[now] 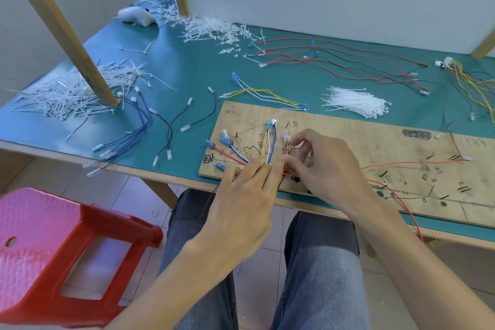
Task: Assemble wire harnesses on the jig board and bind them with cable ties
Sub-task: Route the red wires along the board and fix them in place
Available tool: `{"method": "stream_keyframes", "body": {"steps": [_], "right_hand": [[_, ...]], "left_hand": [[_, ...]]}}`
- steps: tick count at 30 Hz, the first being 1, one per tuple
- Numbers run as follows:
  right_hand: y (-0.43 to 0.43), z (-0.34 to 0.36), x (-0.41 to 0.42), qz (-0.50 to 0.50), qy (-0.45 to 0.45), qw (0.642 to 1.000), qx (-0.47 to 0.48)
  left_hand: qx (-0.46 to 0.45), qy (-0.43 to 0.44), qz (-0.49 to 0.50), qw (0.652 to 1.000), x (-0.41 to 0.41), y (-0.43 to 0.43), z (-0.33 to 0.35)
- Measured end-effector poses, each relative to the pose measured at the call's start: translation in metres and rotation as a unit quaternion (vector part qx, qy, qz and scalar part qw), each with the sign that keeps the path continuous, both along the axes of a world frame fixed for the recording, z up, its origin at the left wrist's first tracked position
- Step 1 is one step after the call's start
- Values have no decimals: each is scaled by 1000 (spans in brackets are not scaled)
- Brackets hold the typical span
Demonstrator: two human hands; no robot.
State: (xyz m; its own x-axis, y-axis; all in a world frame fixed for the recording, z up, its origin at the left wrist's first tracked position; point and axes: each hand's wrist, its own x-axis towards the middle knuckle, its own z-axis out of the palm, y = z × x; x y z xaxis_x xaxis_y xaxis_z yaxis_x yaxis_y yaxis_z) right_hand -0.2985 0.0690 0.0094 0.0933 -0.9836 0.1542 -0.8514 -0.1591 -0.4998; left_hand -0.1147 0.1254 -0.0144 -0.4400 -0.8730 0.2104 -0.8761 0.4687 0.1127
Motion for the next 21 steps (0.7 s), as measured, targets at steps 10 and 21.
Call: {"method": "stream_keyframes", "body": {"steps": [10, 21], "right_hand": [[18, 7, 2, 126, 112, 986, 6], [33, 6, 13, 69, 180, 981, -31]], "left_hand": [[-11, 13, 4, 1000, 2, -2, -4], [-21, -13, 5, 1000, 0, -1, -5]]}}
